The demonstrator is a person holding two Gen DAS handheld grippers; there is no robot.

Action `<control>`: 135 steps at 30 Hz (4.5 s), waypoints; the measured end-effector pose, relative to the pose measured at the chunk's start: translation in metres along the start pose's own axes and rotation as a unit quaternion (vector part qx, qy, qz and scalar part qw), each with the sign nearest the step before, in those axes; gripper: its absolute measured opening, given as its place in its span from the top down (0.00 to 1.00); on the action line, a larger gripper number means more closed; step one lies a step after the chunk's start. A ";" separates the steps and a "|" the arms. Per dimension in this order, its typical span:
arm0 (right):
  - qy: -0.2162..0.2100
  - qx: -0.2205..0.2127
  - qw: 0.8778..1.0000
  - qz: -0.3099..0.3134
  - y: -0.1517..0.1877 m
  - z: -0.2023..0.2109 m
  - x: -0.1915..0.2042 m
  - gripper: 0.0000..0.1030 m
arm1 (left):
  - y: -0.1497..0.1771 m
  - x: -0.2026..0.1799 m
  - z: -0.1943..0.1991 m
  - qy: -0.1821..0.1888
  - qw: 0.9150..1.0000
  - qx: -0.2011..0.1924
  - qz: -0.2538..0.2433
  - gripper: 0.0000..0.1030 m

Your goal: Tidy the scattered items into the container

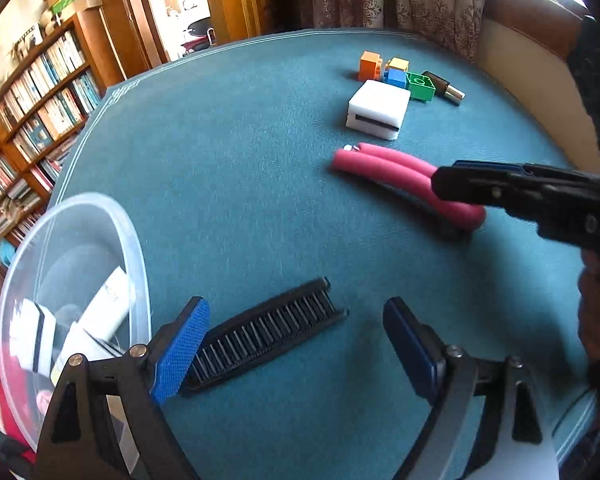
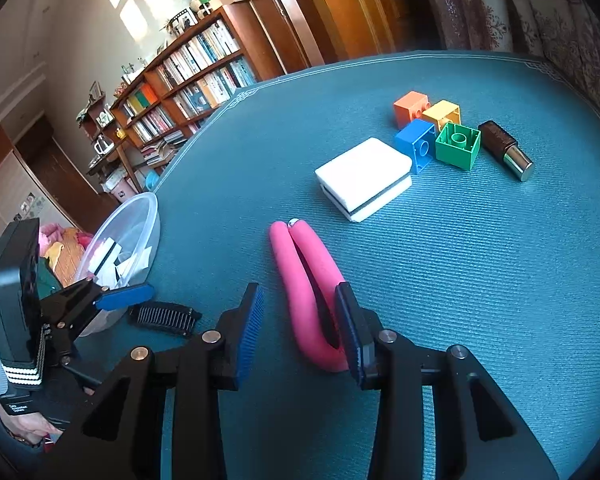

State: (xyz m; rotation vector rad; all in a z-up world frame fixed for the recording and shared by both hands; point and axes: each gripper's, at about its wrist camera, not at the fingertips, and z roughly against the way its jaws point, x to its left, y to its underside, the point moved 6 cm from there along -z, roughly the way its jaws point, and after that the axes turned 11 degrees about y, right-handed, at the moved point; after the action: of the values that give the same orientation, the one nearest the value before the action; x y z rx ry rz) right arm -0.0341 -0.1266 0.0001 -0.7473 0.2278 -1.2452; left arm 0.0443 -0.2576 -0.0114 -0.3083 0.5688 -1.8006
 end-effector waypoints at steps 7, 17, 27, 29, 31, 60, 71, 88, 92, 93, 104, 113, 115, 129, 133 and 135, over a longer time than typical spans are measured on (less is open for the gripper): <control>0.007 -0.001 1.000 0.005 0.001 0.000 -0.001 0.60 | 0.001 -0.001 -0.003 0.012 1.000 0.008 -0.002 0.16; 0.048 -0.003 0.998 0.038 -0.004 -0.010 0.004 0.60 | 0.001 -0.009 0.004 0.022 0.999 -0.014 0.019 0.57; 0.095 0.006 0.994 0.054 0.000 -0.024 0.000 0.78 | -0.001 -0.002 0.007 0.039 0.996 -0.048 0.066 0.71; 0.077 0.010 0.996 0.042 0.000 -0.022 -0.001 0.79 | -0.002 -0.003 0.009 0.041 0.996 -0.052 0.067 0.71; 0.060 0.013 0.998 0.028 0.001 -0.019 -0.001 0.80 | -0.003 -0.004 0.014 0.042 0.995 -0.058 0.067 0.71; -0.087 0.009 0.992 0.087 -0.028 -0.015 0.173 0.80 | 0.012 0.137 0.086 -0.067 0.964 -0.163 0.198 0.71; -0.081 0.027 0.988 0.127 -0.031 -0.051 0.227 0.80 | 0.024 0.170 0.090 -0.073 0.956 -0.174 0.223 0.71; -0.066 0.019 0.989 0.133 -0.040 -0.066 0.237 0.57 | 0.029 0.184 0.090 -0.074 0.951 -0.177 0.244 0.34; -0.068 0.014 0.989 0.132 -0.039 -0.062 0.236 0.57 | 0.028 0.181 0.092 -0.079 0.950 -0.176 0.243 0.28; -0.068 0.014 0.989 0.130 -0.039 -0.061 0.236 0.57 | 0.028 0.182 0.092 -0.081 0.950 -0.175 0.244 0.26; -0.054 -0.010 0.991 0.122 -0.038 -0.043 0.220 0.57 | 0.022 0.175 0.091 -0.094 0.953 -0.163 0.237 0.18; -0.034 -0.022 0.994 0.103 -0.039 -0.030 0.195 0.57 | 0.010 0.160 0.095 -0.109 0.956 -0.164 0.216 0.15; -0.027 -0.025 0.995 0.097 -0.038 -0.028 0.186 0.57 | 0.006 0.154 0.094 -0.111 0.958 -0.164 0.209 0.12; 0.038 -0.048 0.997 0.044 -0.029 -0.004 0.107 0.57 | -0.036 0.092 0.070 -0.109 0.973 -0.146 0.141 0.01; 0.047 -0.046 0.998 0.025 -0.027 -0.001 0.084 0.57 | -0.046 0.072 0.061 -0.106 0.978 -0.136 0.119 0.01; 0.056 -0.046 0.997 0.016 -0.027 0.001 0.072 0.57 | -0.050 0.063 0.057 -0.104 0.980 -0.132 0.109 0.01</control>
State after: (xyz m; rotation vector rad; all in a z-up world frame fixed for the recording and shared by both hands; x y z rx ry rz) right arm -0.0301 -0.1954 0.0344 -0.7509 0.3889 -1.2545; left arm 0.0119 -0.3190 0.0584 -0.5856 0.6667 -1.4618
